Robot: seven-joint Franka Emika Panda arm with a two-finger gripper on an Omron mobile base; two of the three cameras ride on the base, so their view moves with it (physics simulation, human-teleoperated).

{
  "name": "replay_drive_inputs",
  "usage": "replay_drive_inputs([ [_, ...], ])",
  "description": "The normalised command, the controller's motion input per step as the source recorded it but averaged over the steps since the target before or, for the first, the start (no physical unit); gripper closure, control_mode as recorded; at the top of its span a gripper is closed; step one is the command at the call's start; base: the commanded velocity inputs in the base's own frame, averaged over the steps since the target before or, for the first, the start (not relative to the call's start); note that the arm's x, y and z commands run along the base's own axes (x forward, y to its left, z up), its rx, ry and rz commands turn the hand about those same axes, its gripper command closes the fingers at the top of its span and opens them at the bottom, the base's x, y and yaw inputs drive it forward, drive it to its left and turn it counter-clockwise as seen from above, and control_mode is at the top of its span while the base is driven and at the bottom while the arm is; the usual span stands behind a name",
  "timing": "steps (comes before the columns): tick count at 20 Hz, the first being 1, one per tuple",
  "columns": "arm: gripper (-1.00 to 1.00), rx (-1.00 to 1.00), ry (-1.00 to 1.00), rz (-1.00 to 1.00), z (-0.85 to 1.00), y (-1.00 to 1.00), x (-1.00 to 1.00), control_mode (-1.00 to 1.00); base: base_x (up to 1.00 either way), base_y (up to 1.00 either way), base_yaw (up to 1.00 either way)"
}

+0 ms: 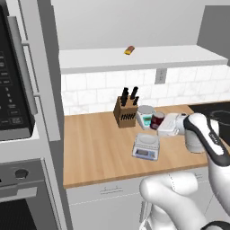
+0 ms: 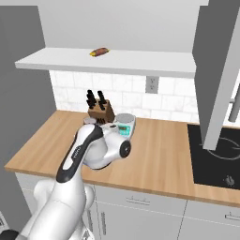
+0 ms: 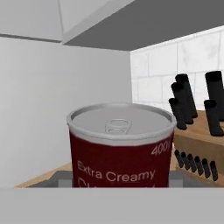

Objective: Pick the canned food and place it on the digital scale for weighing, and close the cabinet.

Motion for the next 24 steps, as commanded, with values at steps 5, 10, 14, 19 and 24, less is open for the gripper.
replay_drive_inputs([
  [5,1.0,0.0,0.05,0.02,-0.59,0.0,0.24,-1.0,0.0,0.0,0.0],
  [10,1.0,0.0,0.0,0.0,-0.53,0.0,0.2,-1.0,0.0,0.0,0.0],
  [14,1.0,0.0,0.0,0.0,-0.48,0.0,0.25,-1.0,0.0,0.0,0.0],
  [19,1.0,0.0,0.0,0.0,-0.32,-0.13,0.24,-1.0,0.0,0.0,0.0],
  [24,1.0,0.0,0.0,0.0,-0.32,-0.14,0.18,-1.0,0.0,0.0,0.0],
])
